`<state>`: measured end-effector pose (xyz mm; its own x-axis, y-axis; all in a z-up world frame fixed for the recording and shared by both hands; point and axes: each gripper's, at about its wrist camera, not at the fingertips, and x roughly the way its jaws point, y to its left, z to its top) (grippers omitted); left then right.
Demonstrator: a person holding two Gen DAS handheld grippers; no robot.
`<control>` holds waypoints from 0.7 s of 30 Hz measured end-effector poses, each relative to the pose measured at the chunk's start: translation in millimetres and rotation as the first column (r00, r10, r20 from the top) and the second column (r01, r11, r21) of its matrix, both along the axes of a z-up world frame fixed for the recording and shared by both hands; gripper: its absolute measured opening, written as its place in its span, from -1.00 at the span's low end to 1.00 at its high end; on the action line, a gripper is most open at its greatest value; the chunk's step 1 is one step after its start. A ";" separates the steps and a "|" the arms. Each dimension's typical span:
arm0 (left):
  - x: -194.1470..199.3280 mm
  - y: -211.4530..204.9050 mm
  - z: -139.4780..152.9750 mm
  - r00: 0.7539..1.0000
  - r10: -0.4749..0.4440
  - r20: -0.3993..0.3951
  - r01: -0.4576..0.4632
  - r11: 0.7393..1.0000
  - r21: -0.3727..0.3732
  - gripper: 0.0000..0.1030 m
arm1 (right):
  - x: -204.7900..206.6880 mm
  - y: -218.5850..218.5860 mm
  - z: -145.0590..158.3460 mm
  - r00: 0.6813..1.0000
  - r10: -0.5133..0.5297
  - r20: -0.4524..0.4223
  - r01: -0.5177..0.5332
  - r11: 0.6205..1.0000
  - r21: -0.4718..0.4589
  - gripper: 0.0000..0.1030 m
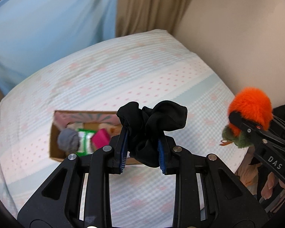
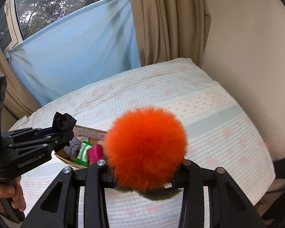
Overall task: Organize soft objects
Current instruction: 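Carry the plush and pompom into the box and open both tools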
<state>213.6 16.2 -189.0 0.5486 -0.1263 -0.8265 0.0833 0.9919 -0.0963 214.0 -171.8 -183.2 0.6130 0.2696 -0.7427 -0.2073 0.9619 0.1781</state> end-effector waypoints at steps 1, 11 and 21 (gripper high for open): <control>0.8 10.4 -2.8 1.000 0.008 -0.009 -0.008 1.000 0.002 -0.54 | 0.0 9.4 -2.3 1.000 0.001 -0.013 -0.001 1.000 0.007 -0.31; 16.1 84.3 -47.8 0.992 0.078 -0.101 -0.075 0.997 0.037 -0.54 | 25.4 80.0 -45.7 0.987 0.074 -0.141 -0.068 0.997 0.046 -0.31; 48.0 138.8 -130.4 0.949 0.167 -0.268 -0.156 0.986 0.064 -0.54 | 71.6 132.7 -116.3 0.935 0.161 -0.317 -0.152 0.987 0.054 -0.31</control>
<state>261.5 155.0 -319.4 0.3129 -0.0172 -0.9496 -0.1021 0.9934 -0.0517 285.6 -39.1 -299.5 0.2929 0.3669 -0.8829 -0.2825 0.9154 0.2867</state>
